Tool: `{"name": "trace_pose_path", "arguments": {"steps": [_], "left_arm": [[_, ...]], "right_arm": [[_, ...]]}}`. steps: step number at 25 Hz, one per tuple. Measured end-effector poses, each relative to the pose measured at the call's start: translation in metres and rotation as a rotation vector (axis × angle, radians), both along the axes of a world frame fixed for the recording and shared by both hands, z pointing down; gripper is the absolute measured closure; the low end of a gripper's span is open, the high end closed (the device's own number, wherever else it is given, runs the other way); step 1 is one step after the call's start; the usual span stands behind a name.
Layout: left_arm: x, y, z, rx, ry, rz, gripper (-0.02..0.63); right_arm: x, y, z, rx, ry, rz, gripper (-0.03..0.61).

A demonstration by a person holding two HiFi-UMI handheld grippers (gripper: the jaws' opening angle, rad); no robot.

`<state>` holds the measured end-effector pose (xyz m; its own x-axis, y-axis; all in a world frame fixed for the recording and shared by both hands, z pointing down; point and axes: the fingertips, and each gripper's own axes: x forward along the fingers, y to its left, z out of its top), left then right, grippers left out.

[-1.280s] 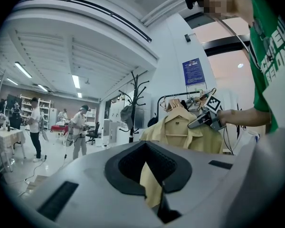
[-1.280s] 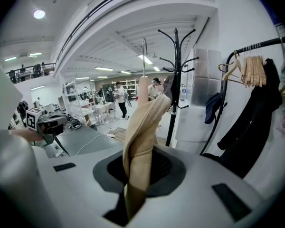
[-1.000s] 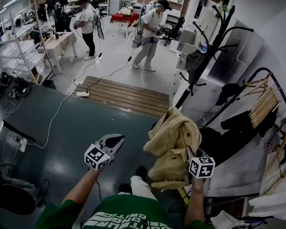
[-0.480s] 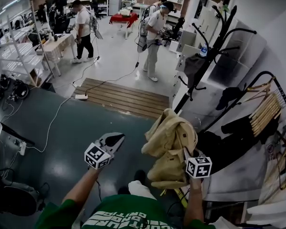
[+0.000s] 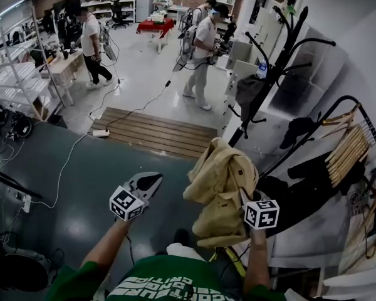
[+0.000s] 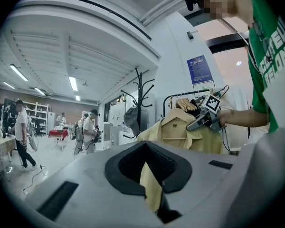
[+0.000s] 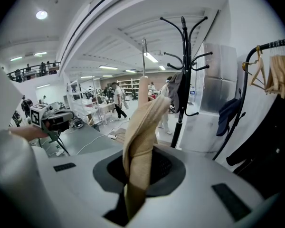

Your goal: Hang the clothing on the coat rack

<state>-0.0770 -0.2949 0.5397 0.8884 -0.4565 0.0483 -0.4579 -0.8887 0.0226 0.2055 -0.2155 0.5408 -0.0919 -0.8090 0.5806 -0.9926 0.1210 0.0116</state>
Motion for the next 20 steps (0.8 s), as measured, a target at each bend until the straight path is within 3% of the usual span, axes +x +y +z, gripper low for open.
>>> {"name": "trace_pose_path", "arguments": {"steps": [20], "left_arm": [[0.045, -0.057, -0.033, 0.062, 0.015, 0.010, 0.611]], "right_arm": [[0.051, -0.113, -0.106, 0.106, 0.008, -0.048, 0.534]]}}
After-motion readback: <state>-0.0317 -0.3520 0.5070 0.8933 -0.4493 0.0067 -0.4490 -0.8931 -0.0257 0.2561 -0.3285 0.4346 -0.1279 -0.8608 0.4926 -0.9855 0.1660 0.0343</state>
